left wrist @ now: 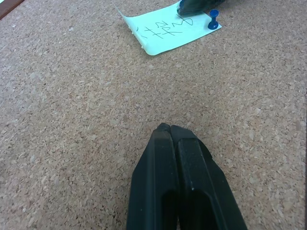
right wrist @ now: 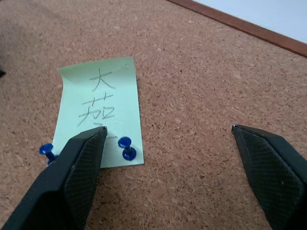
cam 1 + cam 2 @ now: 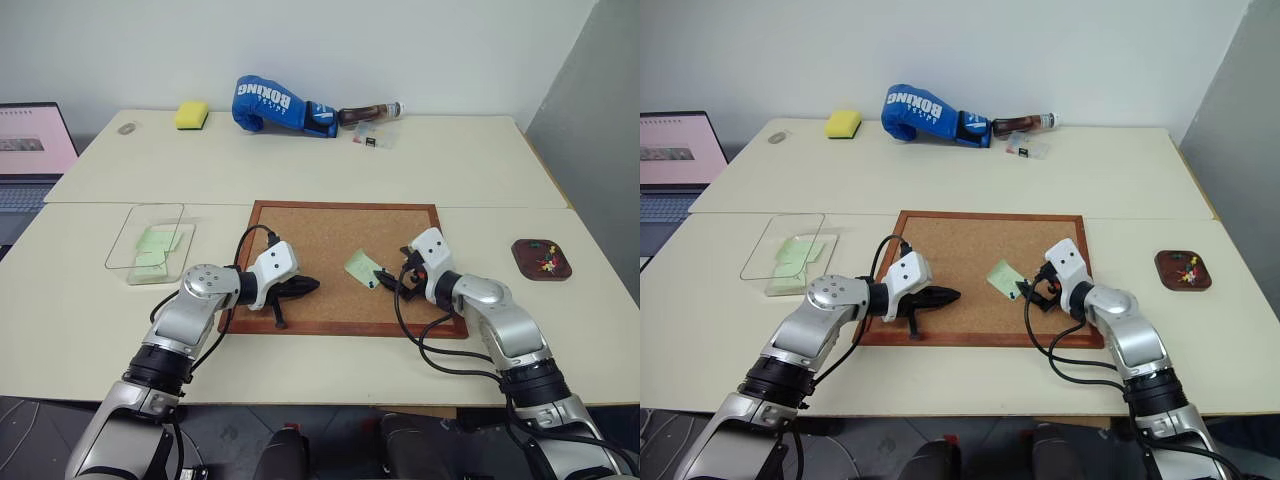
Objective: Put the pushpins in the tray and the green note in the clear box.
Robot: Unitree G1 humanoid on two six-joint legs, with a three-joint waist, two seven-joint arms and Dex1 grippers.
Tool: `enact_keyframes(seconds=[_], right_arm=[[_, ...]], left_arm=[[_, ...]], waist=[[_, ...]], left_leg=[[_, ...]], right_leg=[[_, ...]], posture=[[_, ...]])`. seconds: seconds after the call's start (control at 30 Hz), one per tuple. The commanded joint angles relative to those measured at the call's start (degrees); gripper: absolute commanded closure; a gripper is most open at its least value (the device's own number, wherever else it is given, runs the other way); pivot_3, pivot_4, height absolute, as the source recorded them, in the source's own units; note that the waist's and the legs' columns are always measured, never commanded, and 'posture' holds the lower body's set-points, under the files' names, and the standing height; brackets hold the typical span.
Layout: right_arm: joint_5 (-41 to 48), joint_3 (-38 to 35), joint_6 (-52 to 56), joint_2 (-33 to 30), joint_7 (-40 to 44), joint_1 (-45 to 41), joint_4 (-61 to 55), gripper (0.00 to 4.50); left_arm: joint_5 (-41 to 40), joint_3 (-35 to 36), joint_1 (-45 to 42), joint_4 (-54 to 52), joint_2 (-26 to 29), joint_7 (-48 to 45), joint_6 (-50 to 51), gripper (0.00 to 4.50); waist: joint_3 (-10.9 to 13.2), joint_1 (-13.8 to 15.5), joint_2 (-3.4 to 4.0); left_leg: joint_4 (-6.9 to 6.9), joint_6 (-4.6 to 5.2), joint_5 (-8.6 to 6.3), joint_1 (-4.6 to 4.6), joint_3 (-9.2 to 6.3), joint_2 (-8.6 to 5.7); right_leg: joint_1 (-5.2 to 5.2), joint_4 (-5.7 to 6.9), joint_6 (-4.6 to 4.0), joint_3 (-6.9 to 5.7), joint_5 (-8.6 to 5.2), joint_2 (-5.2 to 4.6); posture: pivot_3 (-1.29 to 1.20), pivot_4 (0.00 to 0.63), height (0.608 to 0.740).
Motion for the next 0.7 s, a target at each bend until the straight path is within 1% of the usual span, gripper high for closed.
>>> enact_keyframes(seconds=[0.03,0.17,0.33,0.47,0.57,0.6,0.7], right_arm=[[-1.33,0.33,-3.03,0.07,0.10,-0.39,-0.42,1.11],[-3.81,1.61,-5.71,-0.45,-0.12,-0.35,0.56,1.82],[-4.53,2.00,-8.01,-0.37,0.12,-0.14,0.75,2.77],[-4.41,2.70,-9.26,-0.28,0.81,0.31,0.16,3.67],[-3.10,2.69,-8.10,0.04,2.24,0.75,-0.65,4.33],[-2.79,2.50,-7.73,0.18,2.40,0.80,-0.71,4.45],[-2.27,1.91,-7.01,0.30,2.56,0.62,-0.82,4.45]], left_arm=[[2.42,-1.30,1.45,1.92,0.59,0.63,1.61,4.50],[2.52,-1.46,1.37,2.21,0.29,0.94,1.39,4.50],[2.56,-1.47,1.11,2.60,0.03,1.33,1.23,4.50],[2.42,-1.32,1.15,2.71,0.30,1.40,1.18,4.50],[1.79,-0.89,1.17,2.55,0.00,1.62,1.83,4.50],[1.71,-0.86,1.15,2.47,-0.06,1.65,1.94,4.50],[1.64,-0.89,1.19,2.30,-0.14,1.62,2.03,4.50]], waist=[[0.00,-0.01,0.00],[0.00,-0.02,0.00],[0.00,0.02,0.00],[0.00,0.03,0.00],[0.00,0.03,0.00],[0.00,0.03,0.00],[0.00,0.04,0.00]], left_leg=[[0.00,0.00,0.00,0.00,-0.01,0.00],[0.00,0.00,0.00,0.03,-0.01,0.00],[0.00,0.00,0.00,0.03,-0.01,0.00],[0.01,0.00,0.01,0.03,-0.01,0.00],[0.01,0.00,0.01,0.03,-0.01,0.00],[0.01,0.00,0.01,0.03,-0.01,0.00],[0.01,0.00,0.01,0.04,-0.02,0.00]], right_leg=[[0.00,0.00,-0.01,0.00,0.00,0.00],[0.00,0.04,-0.02,0.00,-0.01,0.00],[0.00,0.03,-0.02,0.00,-0.01,0.00],[0.00,0.04,-0.02,0.00,-0.01,0.00],[0.01,0.04,-0.02,0.00,-0.01,0.00],[0.01,0.04,-0.02,0.00,-0.01,0.00],[0.01,0.05,-0.02,0.00,-0.01,0.00]], posture=[[0.00,0.150,0.740],[0.00,0.150,0.740],[0.00,0.150,0.740],[0.00,0.150,0.740],[0.00,0.150,0.740],[0.00,0.150,0.740],[0.00,0.150,0.740]])
